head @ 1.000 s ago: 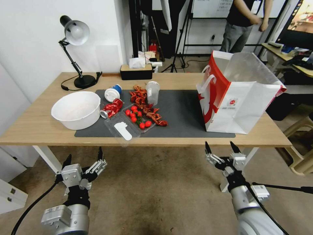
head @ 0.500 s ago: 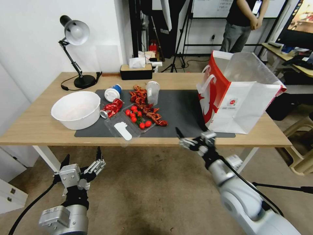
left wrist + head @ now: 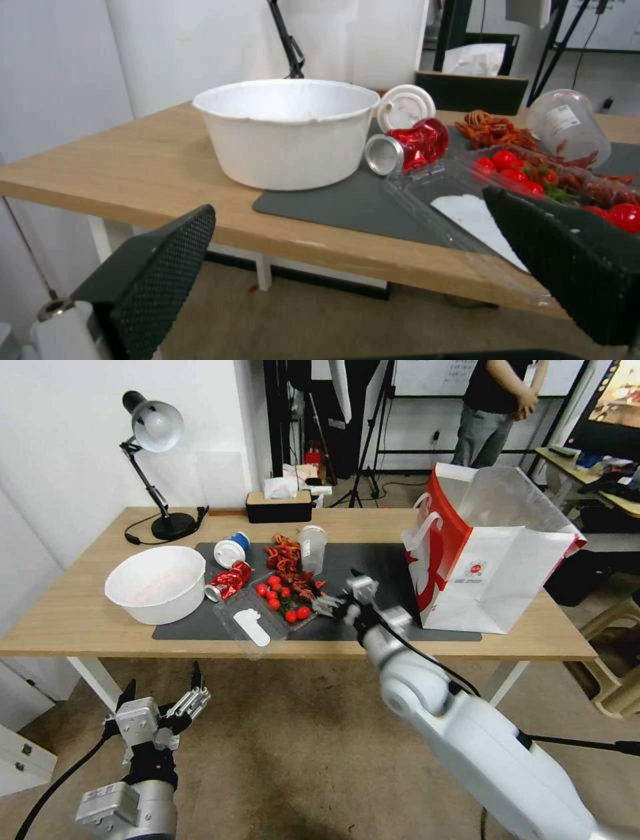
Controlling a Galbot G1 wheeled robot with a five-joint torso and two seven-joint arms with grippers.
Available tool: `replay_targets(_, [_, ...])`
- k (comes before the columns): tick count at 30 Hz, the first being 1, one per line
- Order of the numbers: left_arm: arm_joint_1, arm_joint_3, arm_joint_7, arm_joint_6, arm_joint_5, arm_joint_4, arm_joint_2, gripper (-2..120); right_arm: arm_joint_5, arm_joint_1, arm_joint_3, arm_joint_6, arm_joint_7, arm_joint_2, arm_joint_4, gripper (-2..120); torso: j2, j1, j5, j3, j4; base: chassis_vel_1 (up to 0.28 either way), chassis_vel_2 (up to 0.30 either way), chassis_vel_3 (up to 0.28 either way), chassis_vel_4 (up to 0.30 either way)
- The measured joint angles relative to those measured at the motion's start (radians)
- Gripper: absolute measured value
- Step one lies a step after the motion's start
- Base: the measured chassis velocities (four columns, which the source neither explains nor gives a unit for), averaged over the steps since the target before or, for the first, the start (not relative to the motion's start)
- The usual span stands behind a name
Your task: Pick up the trash from the table and place it into the takeout bag.
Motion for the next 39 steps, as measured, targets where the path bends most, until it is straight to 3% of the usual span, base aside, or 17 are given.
replay_targets(11, [-0.006,-0.013,-0.002,-0.001,-0.004,0.012,-0.001,100,0.138,0.285,-0.130,-0.143,0.227,0.176,-0.253,100,0.000,0.000,-0.0001,0.000,0.0001,0.000,0.000,0.000,0.000])
replay_targets(21, [-0.009,-0.016,-0.004,-0.002,-0.007,0.019,-0.004,100,0.149,0.415,-0.115,-0.204,0.320,0.343,-0.526,100,0.000,0.000,0.0001,0.000,-0.0002,0.000,0.000,0.000,0.000])
replay_targets(26, [-0.012,-0.017,-0.006,-0.007,-0.009,0.027,-0.002,100,0.154,0.441,-0.086,-0.227,0.328,0.394,-0.626,100,0.000,0.000,0.0001,0.000,0.0000,0.000,0.000,0.000,0.000])
replay_targets(39, [-0.021,-0.015,-0.007,-0.009,-0.015,0.037,0.006,100,0.199,0.447,-0.059,-0.283,0.344,0.430,-0.702,100,0.000,0.000,0.0002,0.000,-0.0001,0.000,0.000,0.000,0.000])
